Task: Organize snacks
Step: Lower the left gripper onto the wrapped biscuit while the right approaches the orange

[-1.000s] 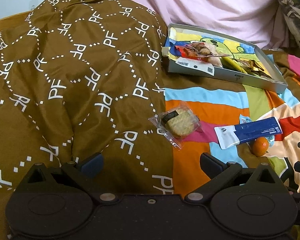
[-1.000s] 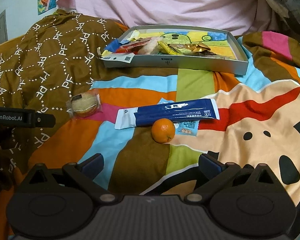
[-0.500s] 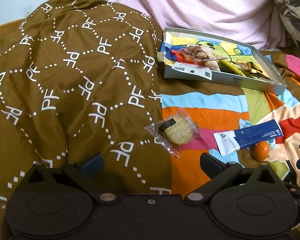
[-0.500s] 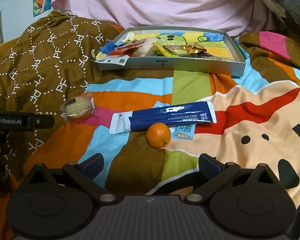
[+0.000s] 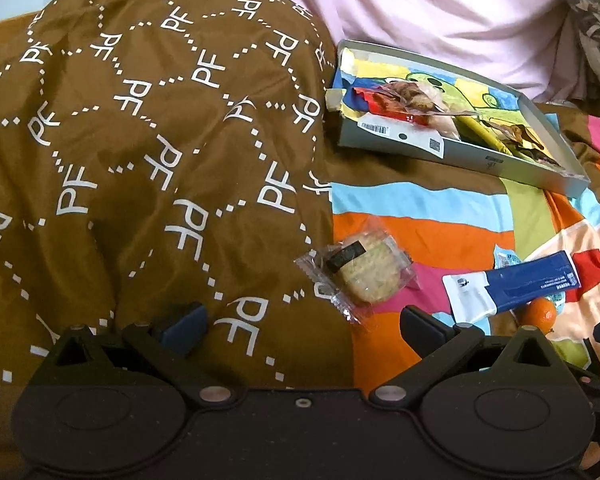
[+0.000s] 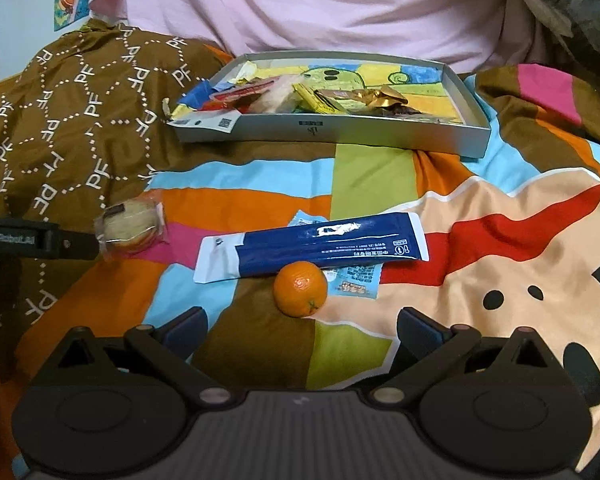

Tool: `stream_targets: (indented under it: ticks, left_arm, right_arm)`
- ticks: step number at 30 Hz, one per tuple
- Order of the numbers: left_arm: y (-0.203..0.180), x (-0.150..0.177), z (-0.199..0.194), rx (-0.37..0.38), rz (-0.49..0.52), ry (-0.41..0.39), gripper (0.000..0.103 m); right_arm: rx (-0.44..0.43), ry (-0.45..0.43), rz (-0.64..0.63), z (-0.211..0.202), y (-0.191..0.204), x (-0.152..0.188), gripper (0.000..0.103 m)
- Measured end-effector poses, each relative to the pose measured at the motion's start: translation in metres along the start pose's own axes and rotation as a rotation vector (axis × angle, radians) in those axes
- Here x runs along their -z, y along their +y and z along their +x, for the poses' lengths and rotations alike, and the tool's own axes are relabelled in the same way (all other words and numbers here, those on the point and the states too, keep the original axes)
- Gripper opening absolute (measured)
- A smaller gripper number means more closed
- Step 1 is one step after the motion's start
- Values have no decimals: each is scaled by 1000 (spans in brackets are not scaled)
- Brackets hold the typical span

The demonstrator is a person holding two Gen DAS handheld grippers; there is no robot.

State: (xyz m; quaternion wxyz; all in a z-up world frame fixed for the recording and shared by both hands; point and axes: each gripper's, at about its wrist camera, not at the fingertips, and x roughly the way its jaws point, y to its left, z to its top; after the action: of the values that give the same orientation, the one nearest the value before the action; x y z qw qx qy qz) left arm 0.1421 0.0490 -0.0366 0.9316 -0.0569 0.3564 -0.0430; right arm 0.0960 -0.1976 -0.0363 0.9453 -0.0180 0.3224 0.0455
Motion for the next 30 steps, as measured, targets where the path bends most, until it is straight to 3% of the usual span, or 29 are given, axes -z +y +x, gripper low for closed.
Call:
stream_targets:
  ticks: [6, 19, 26, 30]
  left_arm:
    - [0, -9, 7, 19, 10, -23, 102]
    - [-11, -21, 37, 40, 162, -116, 102]
    - [-26, -23, 43, 116, 290, -155, 102]
    - [-31, -25, 49, 160, 350, -125, 102]
  right_arm:
    - [6, -9, -14, 12, 2, -9, 103]
    - [9, 49, 22, 43, 4, -11, 103]
    - [20, 50, 8, 50, 8, -7, 103]
    - [15, 36, 27, 50, 6, -8, 103]
